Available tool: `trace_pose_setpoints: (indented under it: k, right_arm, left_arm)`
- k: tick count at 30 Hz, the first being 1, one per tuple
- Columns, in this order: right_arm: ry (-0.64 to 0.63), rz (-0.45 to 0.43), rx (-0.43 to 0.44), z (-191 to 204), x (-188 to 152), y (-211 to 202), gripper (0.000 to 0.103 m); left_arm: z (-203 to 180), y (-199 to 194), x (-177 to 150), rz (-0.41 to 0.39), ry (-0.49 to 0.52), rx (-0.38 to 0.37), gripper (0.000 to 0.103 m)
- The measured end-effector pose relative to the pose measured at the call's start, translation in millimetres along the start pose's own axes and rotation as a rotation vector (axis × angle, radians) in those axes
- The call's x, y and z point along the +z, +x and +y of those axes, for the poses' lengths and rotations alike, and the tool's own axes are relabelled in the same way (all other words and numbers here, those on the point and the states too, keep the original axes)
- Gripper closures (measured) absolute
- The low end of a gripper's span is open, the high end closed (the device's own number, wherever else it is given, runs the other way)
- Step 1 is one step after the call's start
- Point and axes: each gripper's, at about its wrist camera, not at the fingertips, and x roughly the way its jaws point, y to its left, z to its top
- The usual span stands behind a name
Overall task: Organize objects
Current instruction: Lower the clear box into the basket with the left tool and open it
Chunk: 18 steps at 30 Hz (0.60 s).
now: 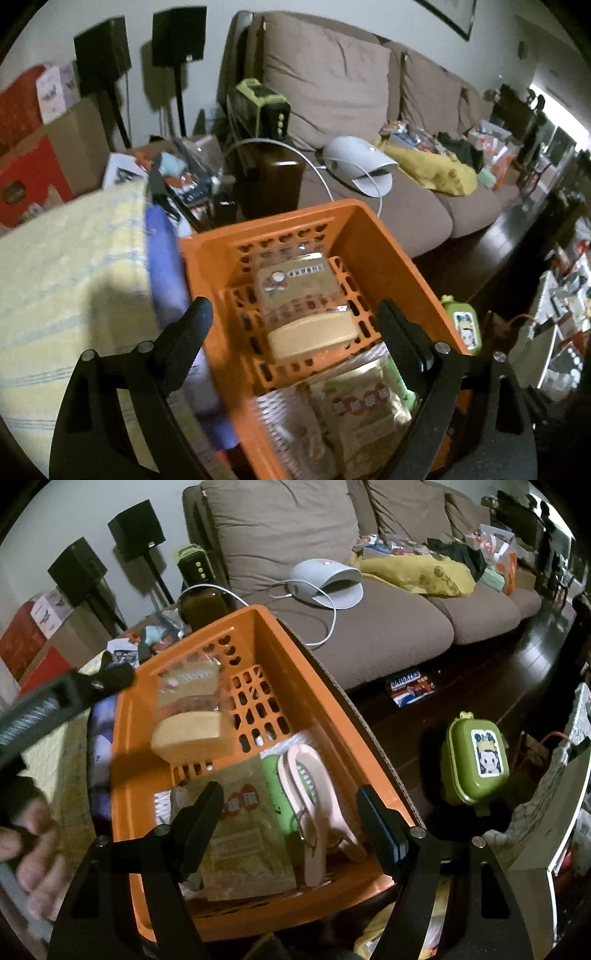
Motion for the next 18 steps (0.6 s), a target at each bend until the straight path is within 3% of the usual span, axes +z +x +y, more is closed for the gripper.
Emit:
trace_pose_setpoints:
  k: [4, 9, 12, 14, 18]
  right_arm:
    - [-0.028, -0.002, -0.006, 4, 0, -2, 0.027]
    - [-0.038, -0.016, 0.014, 1, 9, -17, 0.027]
    - [-0.027, -0.048, -0.001, -4, 15, -35, 0.027]
    - [-0.042, -0.074, -0.035, -4, 17, -48, 0.027]
    - [-0.103, -0.066, -0.044, -3, 17, -71, 0.027]
  left_arm:
    - [-5, -28, -10, -0.010, 0.028, -0.025, 0.014]
    - [-3, -74, -17, -0.067, -0.001, -0.098, 0.002]
    - [-2, -94, -14, -0.076, 0.011, -0.104, 0.001]
    - [-4, -103, -13, -0.048, 0.037, -0.082, 0.001]
    - [-1, -108, -25, 0.124, 0.078, -0.049, 0.001]
